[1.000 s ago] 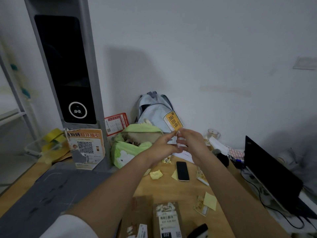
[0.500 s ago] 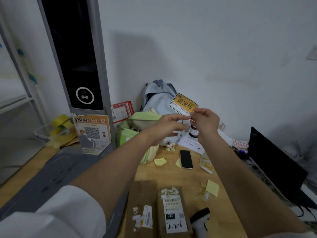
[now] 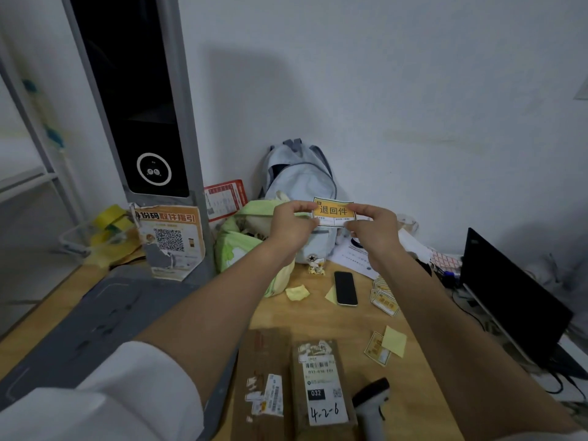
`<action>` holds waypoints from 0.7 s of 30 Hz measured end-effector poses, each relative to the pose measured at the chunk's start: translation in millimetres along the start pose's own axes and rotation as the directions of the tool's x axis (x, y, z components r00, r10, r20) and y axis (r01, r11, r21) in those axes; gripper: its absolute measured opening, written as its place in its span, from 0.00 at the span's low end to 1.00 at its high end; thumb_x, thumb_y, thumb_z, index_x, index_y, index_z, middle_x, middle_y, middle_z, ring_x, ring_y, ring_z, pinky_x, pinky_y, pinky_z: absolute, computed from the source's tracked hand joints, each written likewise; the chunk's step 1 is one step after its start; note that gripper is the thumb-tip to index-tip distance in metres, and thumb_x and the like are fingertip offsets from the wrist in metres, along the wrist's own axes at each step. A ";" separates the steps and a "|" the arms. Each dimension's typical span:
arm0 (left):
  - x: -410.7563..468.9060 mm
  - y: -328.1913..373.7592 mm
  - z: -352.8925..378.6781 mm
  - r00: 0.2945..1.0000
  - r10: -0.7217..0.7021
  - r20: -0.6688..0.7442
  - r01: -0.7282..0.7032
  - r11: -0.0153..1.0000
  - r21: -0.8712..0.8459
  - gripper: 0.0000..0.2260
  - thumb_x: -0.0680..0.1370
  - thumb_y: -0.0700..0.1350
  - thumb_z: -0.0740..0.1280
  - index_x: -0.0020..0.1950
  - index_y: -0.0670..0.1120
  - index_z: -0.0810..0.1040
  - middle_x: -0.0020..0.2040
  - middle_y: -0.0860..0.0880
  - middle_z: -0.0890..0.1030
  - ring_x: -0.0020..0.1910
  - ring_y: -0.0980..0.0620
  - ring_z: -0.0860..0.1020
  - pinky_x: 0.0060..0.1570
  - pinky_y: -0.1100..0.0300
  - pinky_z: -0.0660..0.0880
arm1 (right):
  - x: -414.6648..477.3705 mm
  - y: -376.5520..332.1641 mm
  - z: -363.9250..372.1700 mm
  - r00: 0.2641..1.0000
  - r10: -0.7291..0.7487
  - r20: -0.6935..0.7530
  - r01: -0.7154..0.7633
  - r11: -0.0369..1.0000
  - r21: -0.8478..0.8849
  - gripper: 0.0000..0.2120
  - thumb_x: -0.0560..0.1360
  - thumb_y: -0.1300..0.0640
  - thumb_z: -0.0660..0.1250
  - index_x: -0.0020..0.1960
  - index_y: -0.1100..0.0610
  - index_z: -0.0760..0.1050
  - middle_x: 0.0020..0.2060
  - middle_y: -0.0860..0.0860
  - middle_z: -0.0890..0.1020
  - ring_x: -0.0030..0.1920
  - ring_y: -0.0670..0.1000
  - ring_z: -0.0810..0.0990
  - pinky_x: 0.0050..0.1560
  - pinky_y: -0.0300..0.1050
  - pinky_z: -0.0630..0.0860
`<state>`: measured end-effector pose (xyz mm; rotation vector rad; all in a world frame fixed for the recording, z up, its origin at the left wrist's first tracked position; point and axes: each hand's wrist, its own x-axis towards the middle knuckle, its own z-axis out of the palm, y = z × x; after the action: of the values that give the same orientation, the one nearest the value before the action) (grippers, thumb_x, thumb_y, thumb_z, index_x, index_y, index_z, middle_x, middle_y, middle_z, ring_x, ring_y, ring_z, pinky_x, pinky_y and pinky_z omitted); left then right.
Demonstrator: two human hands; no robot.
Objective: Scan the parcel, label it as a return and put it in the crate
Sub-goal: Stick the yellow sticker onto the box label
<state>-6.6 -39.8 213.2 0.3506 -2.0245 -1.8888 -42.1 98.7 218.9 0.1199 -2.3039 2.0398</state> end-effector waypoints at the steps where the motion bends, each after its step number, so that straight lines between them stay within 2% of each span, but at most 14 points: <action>1: 0.2 -5.9 0.7 1.000 -0.007 0.007 0.007 1.000 0.026 0.15 0.72 0.31 0.68 0.56 0.43 0.80 0.58 0.43 0.80 0.51 0.46 0.80 0.56 0.55 0.78 | 0.2 4.3 -0.5 1.000 0.006 0.007 -0.005 1.000 -0.020 0.20 0.71 0.72 0.66 0.61 0.61 0.77 0.50 0.57 0.81 0.36 0.45 0.76 0.40 0.36 0.75; 3: -1.5 -18.5 2.3 0.999 -0.011 0.031 0.009 0.998 0.067 0.15 0.73 0.31 0.68 0.57 0.43 0.80 0.60 0.44 0.79 0.50 0.46 0.80 0.54 0.53 0.79 | 0.2 15.4 -1.5 1.000 0.001 0.015 0.000 0.996 -0.091 0.19 0.71 0.71 0.67 0.62 0.61 0.77 0.51 0.57 0.81 0.35 0.45 0.75 0.35 0.33 0.74; 5: -6.1 -31.3 4.9 0.999 -0.016 0.047 0.011 0.995 0.095 0.16 0.73 0.31 0.67 0.59 0.43 0.79 0.60 0.45 0.79 0.42 0.51 0.79 0.42 0.59 0.78 | -1.1 30.6 -1.6 1.000 -0.018 0.016 0.021 0.985 -0.172 0.19 0.71 0.71 0.67 0.61 0.61 0.77 0.52 0.57 0.81 0.33 0.45 0.75 0.34 0.34 0.73; 8: -14.6 -53.8 8.6 0.997 -0.045 0.057 0.038 0.991 0.127 0.18 0.73 0.31 0.67 0.61 0.42 0.78 0.59 0.45 0.78 0.41 0.51 0.78 0.31 0.68 0.73 | -5.6 58.5 -2.1 0.999 -0.031 0.024 0.036 0.956 -0.292 0.20 0.71 0.71 0.67 0.62 0.61 0.77 0.55 0.58 0.81 0.36 0.47 0.77 0.41 0.42 0.75; 11: -25.3 -81.5 11.4 0.995 -0.079 0.065 0.068 0.985 0.158 0.18 0.73 0.30 0.66 0.62 0.41 0.77 0.57 0.46 0.78 0.31 0.56 0.73 0.22 0.73 0.67 | -13.2 87.1 -4.5 0.999 0.000 0.043 0.017 0.922 -0.386 0.19 0.70 0.70 0.68 0.61 0.61 0.77 0.54 0.60 0.82 0.39 0.51 0.79 0.44 0.45 0.77; 14: -33.6 -111.3 14.1 0.991 -0.121 0.058 0.107 0.973 0.206 0.18 0.73 0.30 0.66 0.61 0.41 0.77 0.61 0.46 0.77 0.33 0.54 0.74 0.24 0.75 0.67 | -21.3 116.9 -4.0 0.995 0.076 0.061 -0.045 0.914 -0.404 0.20 0.70 0.71 0.68 0.61 0.62 0.77 0.54 0.61 0.82 0.46 0.55 0.80 0.46 0.45 0.76; 17: -40.3 -133.1 14.6 0.977 -0.205 0.055 0.189 0.959 0.213 0.18 0.72 0.29 0.67 0.60 0.41 0.78 0.63 0.42 0.78 0.39 0.50 0.76 0.29 0.72 0.70 | -28.6 142.4 -2.2 0.988 0.133 0.079 -0.085 0.893 -0.442 0.20 0.70 0.71 0.68 0.62 0.62 0.77 0.56 0.60 0.80 0.47 0.55 0.79 0.47 0.46 0.77; 19: -44.9 -145.2 15.3 0.970 -0.238 0.058 0.220 0.950 0.220 0.18 0.72 0.29 0.67 0.60 0.41 0.77 0.64 0.43 0.77 0.49 0.43 0.80 0.42 0.65 0.74 | -33.3 156.8 -1.3 0.986 0.144 0.088 -0.089 0.887 -0.452 0.20 0.70 0.70 0.68 0.61 0.61 0.77 0.58 0.58 0.80 0.49 0.56 0.81 0.51 0.49 0.79; 20: -47.9 -150.8 15.5 0.966 -0.252 0.055 0.234 0.945 0.229 0.19 0.71 0.29 0.67 0.61 0.41 0.77 0.65 0.43 0.77 0.54 0.41 0.80 0.44 0.65 0.75 | -36.3 162.5 -1.3 0.984 0.150 0.093 -0.091 0.884 -0.458 0.20 0.70 0.70 0.68 0.60 0.61 0.78 0.58 0.58 0.80 0.50 0.57 0.82 0.50 0.49 0.79; 21: -51.5 -156.2 15.3 0.961 -0.272 0.052 0.253 0.939 0.233 0.19 0.72 0.30 0.67 0.61 0.42 0.77 0.64 0.43 0.77 0.54 0.41 0.80 0.41 0.69 0.74 | -39.5 168.0 -1.2 0.982 0.163 0.096 -0.100 0.878 -0.468 0.19 0.70 0.70 0.68 0.60 0.61 0.78 0.58 0.57 0.80 0.48 0.56 0.82 0.48 0.46 0.78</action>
<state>25.2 -17.5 52.6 0.6404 -2.3565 -1.8498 -19.5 120.8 49.2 0.0759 -2.8826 1.5051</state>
